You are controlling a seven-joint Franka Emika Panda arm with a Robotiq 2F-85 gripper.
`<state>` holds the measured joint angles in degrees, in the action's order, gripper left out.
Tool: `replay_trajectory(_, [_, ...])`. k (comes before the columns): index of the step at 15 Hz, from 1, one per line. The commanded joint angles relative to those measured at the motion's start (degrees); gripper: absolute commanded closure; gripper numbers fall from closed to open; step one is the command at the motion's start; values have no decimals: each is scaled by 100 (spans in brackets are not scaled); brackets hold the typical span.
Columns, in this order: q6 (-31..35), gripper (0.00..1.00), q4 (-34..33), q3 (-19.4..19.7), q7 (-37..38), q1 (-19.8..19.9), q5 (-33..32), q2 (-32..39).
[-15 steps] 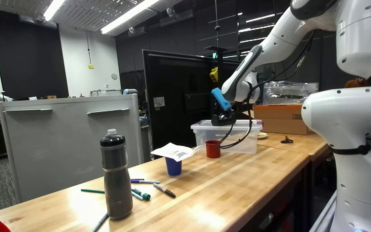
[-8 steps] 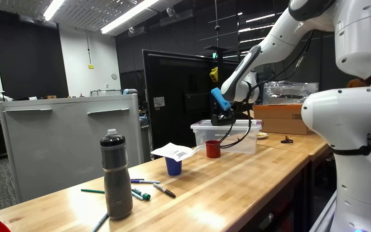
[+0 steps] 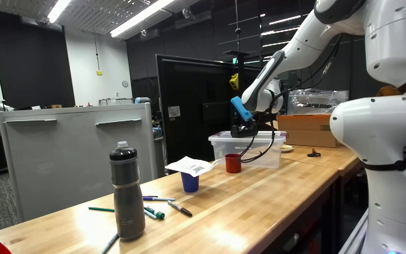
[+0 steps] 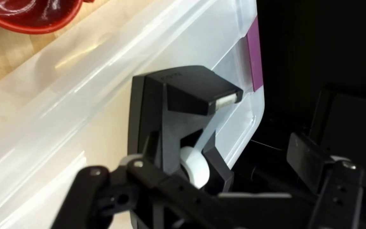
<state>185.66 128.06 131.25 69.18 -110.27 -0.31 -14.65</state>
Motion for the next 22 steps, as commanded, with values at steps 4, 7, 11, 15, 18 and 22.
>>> replay_trajectory(4, [100, 0, 63, 169, 46, -147, 19, 187])
replay_trajectory(7, [179, 0, 114, 157, 50, -144, 29, 227])
replay_trajectory(11, [273, 0, 138, 153, 51, -156, 42, 251])
replay_trajectory(15, [264, 0, 62, 174, 51, -200, 54, 170])
replay_trajectory(18, [208, 0, -36, 127, 66, -177, 68, 91])
replay_trajectory(22, [158, 0, -178, 73, 70, -133, 66, 23])
